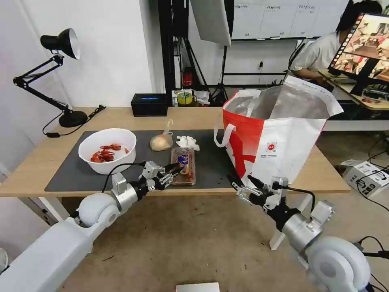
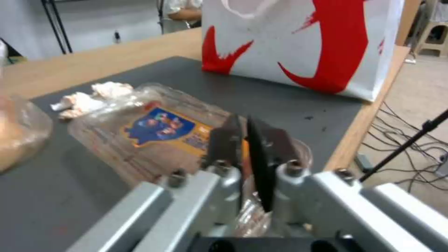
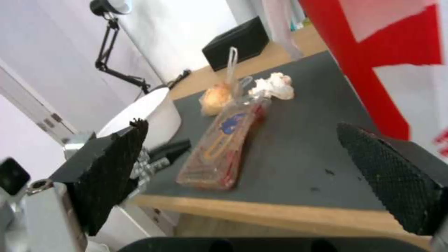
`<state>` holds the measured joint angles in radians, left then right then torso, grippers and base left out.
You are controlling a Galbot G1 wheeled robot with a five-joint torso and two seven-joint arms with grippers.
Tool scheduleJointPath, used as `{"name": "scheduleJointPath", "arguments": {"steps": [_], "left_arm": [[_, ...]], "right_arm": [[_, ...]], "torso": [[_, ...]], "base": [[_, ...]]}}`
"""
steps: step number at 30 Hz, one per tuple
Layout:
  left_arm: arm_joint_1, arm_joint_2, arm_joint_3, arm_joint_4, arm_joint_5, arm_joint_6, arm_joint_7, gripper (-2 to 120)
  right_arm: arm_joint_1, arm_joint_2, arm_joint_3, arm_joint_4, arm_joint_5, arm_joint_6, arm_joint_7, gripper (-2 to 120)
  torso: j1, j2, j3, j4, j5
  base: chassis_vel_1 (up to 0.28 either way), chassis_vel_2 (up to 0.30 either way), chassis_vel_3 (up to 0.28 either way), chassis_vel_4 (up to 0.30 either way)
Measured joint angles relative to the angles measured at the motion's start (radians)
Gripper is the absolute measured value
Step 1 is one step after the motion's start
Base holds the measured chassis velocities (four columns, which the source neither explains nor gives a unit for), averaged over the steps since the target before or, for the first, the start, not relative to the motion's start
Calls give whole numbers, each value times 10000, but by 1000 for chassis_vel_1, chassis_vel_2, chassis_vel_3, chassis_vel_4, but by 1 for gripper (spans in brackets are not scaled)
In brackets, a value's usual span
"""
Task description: Pick up the trash from the table and place it into the takeout bag.
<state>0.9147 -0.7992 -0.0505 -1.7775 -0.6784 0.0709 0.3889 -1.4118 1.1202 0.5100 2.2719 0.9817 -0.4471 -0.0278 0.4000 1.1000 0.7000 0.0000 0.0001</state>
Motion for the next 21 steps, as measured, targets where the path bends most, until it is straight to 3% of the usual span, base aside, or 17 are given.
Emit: {"name": "scheduleJointPath", "arguments": {"steps": [13, 21], "left_arm": [[-223, 79, 206, 326, 48, 30, 42, 0], [-272, 123, 253, 499, 54, 43, 63, 0]], "right_arm": [[1982, 39, -1247, -1225, 1566, -38, 1320, 100], [3485, 265, -2090, -2281, 2223, -531, 2393, 100]], "torso": [[1, -1, 0, 0, 0], [1, 0, 1, 1, -1]], "base": [[0, 0, 0, 0], [0, 0, 0, 0]]}}
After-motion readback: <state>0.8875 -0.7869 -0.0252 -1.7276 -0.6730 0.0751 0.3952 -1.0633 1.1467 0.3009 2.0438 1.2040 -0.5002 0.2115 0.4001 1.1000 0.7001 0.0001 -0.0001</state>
